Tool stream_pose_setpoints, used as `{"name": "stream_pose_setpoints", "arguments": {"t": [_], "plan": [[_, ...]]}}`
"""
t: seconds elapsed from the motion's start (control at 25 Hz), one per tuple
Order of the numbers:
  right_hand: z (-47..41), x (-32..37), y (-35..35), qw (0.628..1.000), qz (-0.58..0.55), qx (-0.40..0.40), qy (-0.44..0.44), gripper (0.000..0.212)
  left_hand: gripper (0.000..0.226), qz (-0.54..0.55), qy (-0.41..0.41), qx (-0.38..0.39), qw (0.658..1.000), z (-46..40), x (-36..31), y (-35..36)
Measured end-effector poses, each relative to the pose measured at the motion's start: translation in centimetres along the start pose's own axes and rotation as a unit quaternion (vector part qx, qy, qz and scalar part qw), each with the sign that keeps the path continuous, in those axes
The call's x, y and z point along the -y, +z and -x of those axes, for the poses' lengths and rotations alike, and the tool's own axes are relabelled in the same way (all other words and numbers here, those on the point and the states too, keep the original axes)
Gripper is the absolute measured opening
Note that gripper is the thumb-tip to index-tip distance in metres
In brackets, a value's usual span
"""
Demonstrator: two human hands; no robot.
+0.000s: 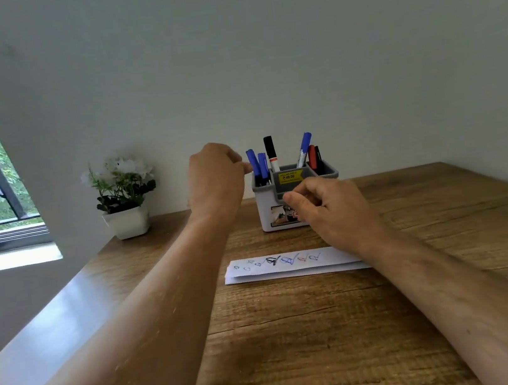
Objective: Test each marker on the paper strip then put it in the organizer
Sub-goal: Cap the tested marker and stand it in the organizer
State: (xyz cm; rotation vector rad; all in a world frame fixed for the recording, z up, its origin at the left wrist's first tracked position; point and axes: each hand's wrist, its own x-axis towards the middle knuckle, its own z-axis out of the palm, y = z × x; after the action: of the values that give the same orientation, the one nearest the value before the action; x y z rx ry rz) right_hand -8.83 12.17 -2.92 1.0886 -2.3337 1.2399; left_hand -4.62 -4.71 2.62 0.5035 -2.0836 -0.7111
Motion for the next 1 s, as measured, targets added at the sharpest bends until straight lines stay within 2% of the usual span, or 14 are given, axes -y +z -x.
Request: {"name": "stream_pose_setpoints", "arguments": {"t": [0.04, 0.2, 0.4, 0.48, 0.6, 0.84, 1.0], "plan": [[0.1, 0.0, -0.1, 1.0, 0.001, 0.003, 0.001, 0.027, 0.007, -0.015, -0.015, 0.01, 1.0, 0.2, 0.1, -0.8], [0.5, 0.2, -0.3, 1.0, 0.016, 0.012, -0.007, 0.028, 0.027, -0.159, -0.071, 0.082, 0.981, 0.8, 2.1, -3.4], [0.6, 0.4, -0.5, 1.0, 0.016, 0.018, -0.01, 0.031, 0.021, -0.299, -0.067, 0.112, 0.945, 2.3, 5.4, -5.2], [0.5, 0.5, -0.4, 1.0, 0.014, 0.026, -0.007, 0.031, 0.028, -0.347, -0.073, 0.126, 0.926, 2.5, 6.0, -5.4], [0.4, 0.7, -0.2, 0.999, 0.02, 0.038, -0.009, 0.032, 0.021, -0.366, -0.088, 0.151, 0.914, 2.4, 6.3, -5.6], [0.4, 0.8, 0.0, 0.999, 0.019, 0.049, -0.014, 0.035, 0.045, -0.362, -0.107, 0.203, 0.904, 2.6, 5.2, -4.9], [0.3, 0.8, 0.0, 0.998, 0.018, 0.051, -0.012, 0.034, 0.044, -0.355, -0.105, 0.208, 0.905, 2.9, 4.8, -3.8]]}}
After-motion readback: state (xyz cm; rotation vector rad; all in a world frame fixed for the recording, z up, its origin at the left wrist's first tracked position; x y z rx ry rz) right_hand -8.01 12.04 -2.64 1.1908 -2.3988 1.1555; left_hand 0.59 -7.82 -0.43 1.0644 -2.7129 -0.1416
